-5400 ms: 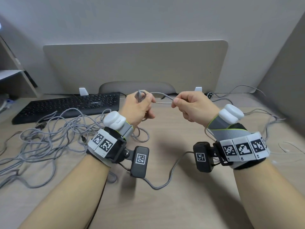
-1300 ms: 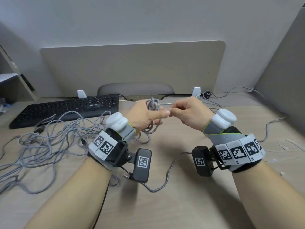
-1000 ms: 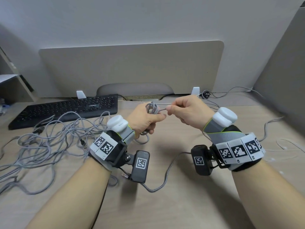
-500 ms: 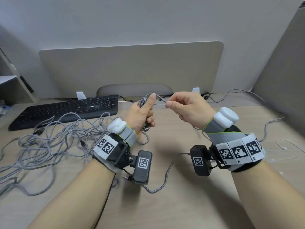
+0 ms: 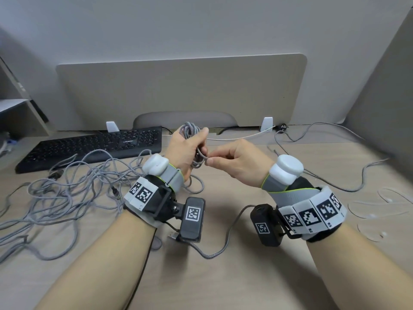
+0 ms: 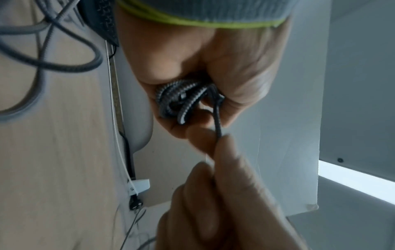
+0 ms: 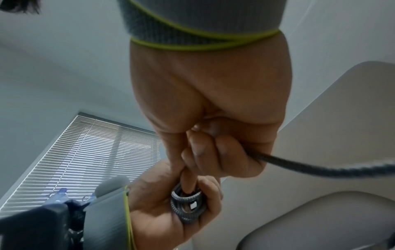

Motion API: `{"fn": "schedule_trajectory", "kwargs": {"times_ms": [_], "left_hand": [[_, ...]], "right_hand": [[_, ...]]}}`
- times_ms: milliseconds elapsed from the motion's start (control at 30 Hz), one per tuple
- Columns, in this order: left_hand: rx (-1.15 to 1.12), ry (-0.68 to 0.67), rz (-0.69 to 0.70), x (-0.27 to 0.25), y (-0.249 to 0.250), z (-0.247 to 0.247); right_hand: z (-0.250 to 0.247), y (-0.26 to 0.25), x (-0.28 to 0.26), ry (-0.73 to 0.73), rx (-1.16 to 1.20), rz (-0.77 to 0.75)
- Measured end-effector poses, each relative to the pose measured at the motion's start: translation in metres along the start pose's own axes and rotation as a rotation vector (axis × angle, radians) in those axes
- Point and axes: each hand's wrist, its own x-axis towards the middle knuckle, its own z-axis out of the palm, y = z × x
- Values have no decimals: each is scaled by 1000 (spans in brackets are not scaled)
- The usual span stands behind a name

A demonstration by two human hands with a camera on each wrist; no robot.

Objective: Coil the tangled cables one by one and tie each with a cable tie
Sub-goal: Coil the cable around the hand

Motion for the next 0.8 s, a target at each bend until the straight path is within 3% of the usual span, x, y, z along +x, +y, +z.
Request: {"fn": "schedule_trajectory", "kwargs": {"times_ms": [267,433,667,800], "left_hand": [[-96,82,48,8,38,-26],[-106,2,64,6,43,-30],[193,-231,-68,-11,20,3],[420,-299,-17,-16,9,11]], "right_hand": [[-22,18,1,30,-16,162],[-26,24,1,20,-66,196],[-34,21,0,100,-70,183],[-34,14,-2,117,-11,124]]}}
